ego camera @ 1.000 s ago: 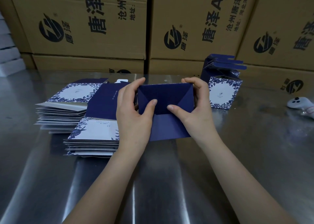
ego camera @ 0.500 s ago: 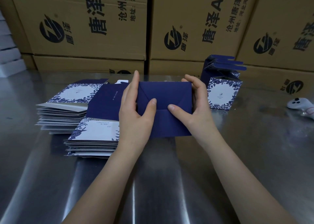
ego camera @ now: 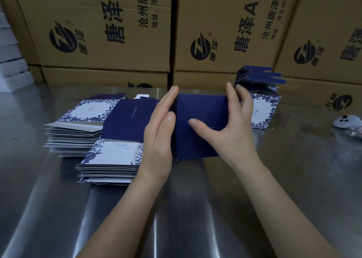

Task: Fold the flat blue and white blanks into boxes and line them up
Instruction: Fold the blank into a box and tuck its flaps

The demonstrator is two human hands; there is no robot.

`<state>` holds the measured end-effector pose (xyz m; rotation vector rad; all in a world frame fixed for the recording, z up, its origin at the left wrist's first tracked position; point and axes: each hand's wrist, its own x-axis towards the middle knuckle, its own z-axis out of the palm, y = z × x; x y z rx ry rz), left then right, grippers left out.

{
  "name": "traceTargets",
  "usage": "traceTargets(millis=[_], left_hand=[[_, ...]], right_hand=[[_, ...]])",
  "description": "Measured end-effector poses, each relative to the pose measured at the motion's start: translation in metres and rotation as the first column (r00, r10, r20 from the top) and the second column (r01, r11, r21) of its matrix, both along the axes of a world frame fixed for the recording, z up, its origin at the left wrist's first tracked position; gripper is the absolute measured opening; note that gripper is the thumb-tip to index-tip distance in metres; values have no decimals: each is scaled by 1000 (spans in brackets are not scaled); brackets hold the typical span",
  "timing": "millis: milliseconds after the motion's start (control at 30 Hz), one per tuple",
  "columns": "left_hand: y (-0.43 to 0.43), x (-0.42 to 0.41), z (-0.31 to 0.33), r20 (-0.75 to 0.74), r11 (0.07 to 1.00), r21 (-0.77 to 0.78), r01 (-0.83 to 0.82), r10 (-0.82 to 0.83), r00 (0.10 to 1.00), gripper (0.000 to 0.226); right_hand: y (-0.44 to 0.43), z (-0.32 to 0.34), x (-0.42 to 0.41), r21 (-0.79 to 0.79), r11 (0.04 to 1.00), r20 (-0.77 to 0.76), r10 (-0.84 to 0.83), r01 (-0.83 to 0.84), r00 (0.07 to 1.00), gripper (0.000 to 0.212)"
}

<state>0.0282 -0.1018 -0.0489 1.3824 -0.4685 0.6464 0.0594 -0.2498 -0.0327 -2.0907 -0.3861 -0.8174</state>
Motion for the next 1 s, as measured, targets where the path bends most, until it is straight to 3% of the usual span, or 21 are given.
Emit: traceTargets(millis=[133,300,400,467,533,600,733,800,900,1000], left_hand=[[-5,-2,1,33,996,39,82,-83,996,44],[-7,-3,4,43,984,20,178,-179,983,46],[-8,-4,4,16,982,-53,181,-181,983,41],[-10,-4,3,-17,991,-106,78,-80,997,37],[-10,-1,2,-81,983,-158,-89,77,994,31],[-7,2,2,-176,947,-241,-213,173,969,29],[0,8,2,-365,883,-375,-284,141,920,22],[0,11,2,-436,883,-425,-200,-6,900,17],[-1,12,0,-458,863,-504,-22,-246,854,46],[-1,11,1,-353,796,-567,211,-466,811,56]], right_hand=[[1,1,-1,-10,998,29,-58,59,998,118],[3,2,-2,55,995,64,-81,78,995,94],[0,3,-1,177,983,104,-74,55,992,81],[-5,5,1,335,942,91,-40,7,995,72],[-12,6,5,562,824,33,70,-76,997,68],[-16,7,9,766,624,-17,258,-153,966,70],[-20,2,16,939,251,48,582,-236,812,68],[-20,-1,17,955,132,110,678,-267,727,57],[-21,-8,18,959,-29,202,770,-283,605,48],[-21,-15,20,968,-62,191,808,-243,557,50]])
